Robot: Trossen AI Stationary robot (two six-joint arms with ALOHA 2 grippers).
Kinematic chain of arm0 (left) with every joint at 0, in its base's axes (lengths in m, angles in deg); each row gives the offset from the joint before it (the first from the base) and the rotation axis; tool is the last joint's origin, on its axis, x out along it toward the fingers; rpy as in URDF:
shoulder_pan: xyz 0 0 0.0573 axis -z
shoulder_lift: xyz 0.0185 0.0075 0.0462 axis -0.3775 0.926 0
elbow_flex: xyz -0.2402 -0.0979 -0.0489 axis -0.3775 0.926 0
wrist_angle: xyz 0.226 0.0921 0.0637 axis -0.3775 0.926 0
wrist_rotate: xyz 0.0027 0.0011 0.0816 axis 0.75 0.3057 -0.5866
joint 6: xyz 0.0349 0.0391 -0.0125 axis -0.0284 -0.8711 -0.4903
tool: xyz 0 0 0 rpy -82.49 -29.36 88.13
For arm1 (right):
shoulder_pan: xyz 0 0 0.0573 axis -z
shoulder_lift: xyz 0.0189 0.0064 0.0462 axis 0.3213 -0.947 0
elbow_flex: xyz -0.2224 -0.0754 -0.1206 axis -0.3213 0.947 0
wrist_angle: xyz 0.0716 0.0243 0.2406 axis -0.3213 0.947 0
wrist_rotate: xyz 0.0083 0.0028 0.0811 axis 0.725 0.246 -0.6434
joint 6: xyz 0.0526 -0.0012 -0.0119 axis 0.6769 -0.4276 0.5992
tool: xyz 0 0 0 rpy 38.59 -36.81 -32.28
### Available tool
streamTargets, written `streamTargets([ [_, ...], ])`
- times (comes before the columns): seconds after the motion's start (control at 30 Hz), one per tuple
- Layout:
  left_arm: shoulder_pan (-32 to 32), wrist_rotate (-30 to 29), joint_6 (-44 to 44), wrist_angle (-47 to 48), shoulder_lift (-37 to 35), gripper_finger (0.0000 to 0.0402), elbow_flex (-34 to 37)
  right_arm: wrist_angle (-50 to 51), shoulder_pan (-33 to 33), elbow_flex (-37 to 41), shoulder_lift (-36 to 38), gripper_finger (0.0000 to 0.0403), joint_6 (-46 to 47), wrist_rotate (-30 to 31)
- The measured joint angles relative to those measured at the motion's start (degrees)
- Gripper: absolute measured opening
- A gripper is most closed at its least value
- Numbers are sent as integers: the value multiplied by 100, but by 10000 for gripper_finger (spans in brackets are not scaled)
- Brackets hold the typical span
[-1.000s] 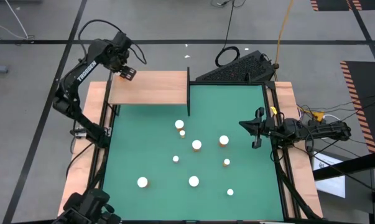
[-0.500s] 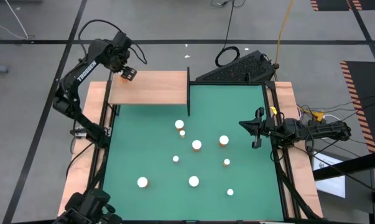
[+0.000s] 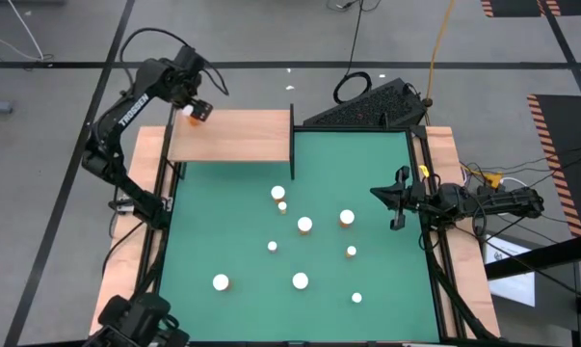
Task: Pick and place medicine bottles onto shelf by color
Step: Put the big orange pill bottle on the shelf, then put the big orange pill bottle on the shelf aligned with the other big orange pill bottle
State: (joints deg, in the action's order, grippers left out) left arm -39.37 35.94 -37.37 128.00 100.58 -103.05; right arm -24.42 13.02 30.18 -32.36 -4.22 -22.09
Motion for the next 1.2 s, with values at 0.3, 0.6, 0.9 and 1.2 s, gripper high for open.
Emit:
streamTargets([
  [0.3, 300, -327, 254, 485, -3, 321, -771, 0, 0, 0, 0, 0, 103, 2],
  [0.6, 1245, -333, 512, 934, -10, 301, -1111, 0, -2, 0, 0, 0, 350, 0],
  [0.9, 2639, -330, 789, 930, -511, 274, -1109, 0, -2, 0, 0, 0, 764, 2],
  [1.2, 4300, -331, 1383, 664, -1269, 274, -975, 19, -2, 0, 0, 0, 1161, 2],
])
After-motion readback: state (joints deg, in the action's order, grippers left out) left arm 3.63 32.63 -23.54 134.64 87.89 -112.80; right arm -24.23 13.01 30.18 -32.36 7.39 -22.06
